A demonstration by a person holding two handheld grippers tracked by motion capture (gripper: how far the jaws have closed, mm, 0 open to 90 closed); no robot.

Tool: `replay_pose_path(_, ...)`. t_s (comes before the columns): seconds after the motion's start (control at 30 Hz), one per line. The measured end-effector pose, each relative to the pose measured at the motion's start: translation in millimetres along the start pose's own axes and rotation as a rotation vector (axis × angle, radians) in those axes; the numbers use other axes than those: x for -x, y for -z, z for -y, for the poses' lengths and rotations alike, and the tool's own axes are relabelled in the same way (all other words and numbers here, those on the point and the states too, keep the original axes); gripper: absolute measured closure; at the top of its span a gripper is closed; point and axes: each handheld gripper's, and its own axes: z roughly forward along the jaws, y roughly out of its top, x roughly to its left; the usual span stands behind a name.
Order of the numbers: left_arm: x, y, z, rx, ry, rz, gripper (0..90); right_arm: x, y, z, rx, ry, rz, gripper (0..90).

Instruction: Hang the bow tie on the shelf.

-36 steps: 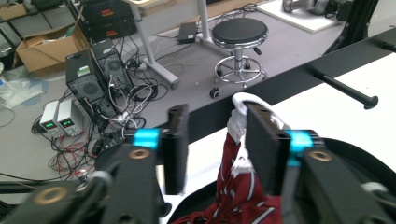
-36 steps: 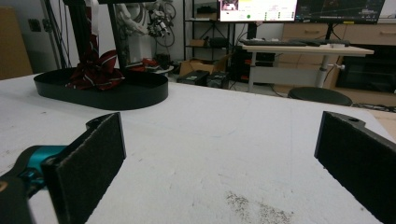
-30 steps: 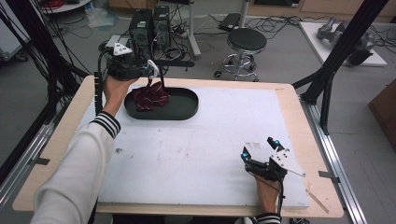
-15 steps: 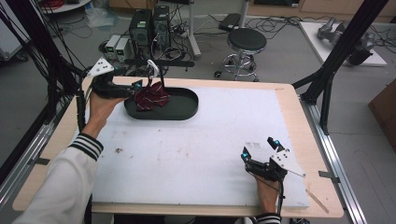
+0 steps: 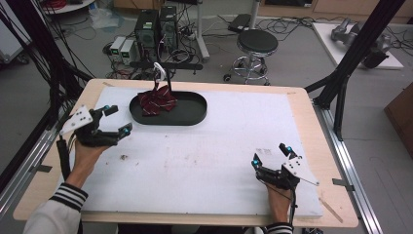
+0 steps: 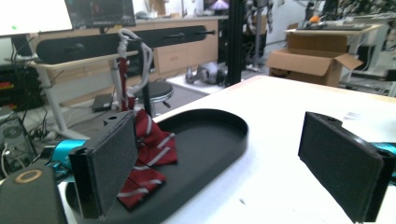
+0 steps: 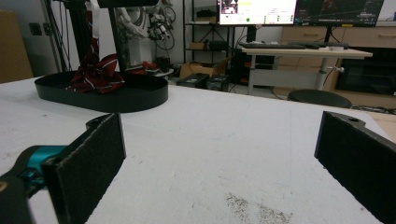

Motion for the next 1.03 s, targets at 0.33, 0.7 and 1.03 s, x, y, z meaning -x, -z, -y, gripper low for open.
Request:
replay_pose_path(0.33, 35.2, 51.2, 49.1, 0.048, -0.033, -0.013, 12.3, -0.5, 0.0, 0.0, 0.000, 0.005, 0.000, 0.8)
replay_pose_path(0.7, 40.2, 55.1, 68.8, 0.080, 0.018, -0.118, 11.8, -0.6, 0.1, 0.1, 0.004, 0.006, 0.001, 0.8)
replay_pose_path(1.03, 41.1, 57.8, 72.5, 0.079, 0.047, -0.173, 11.1, -1.2, 0.1, 0.2, 0.003, 0.010, 0.006, 0.8)
